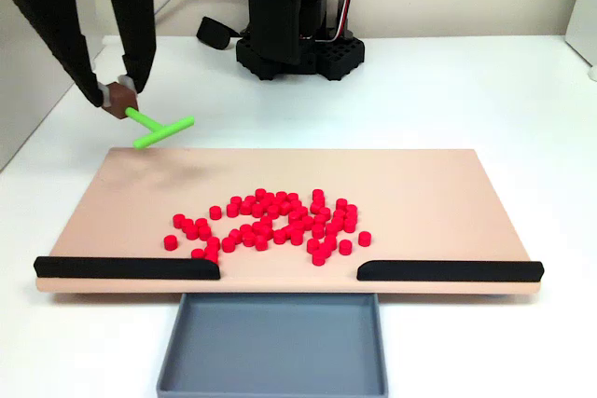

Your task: Push granules from right to the grey container

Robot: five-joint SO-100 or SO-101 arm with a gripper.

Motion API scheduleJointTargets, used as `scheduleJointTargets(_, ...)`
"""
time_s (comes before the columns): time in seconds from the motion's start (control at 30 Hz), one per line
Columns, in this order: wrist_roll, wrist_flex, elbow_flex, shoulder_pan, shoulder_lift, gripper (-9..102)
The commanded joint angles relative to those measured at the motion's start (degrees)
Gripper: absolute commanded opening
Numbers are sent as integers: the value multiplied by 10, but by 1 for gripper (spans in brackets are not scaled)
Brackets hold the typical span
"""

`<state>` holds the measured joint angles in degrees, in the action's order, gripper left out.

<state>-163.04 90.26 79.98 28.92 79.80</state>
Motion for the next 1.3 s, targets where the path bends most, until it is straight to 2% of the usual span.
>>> scheduleJointTargets(0.0,-56,2,-26,4,-5,0)
scheduleJointTargets(0.3,-190,-86,-30,18,-47,0)
scheduleJointTargets(0.7,-305,-81,-107,22,-110,0)
scheduleJointTargets(1.27,-305,-80,-135,4,-154,0)
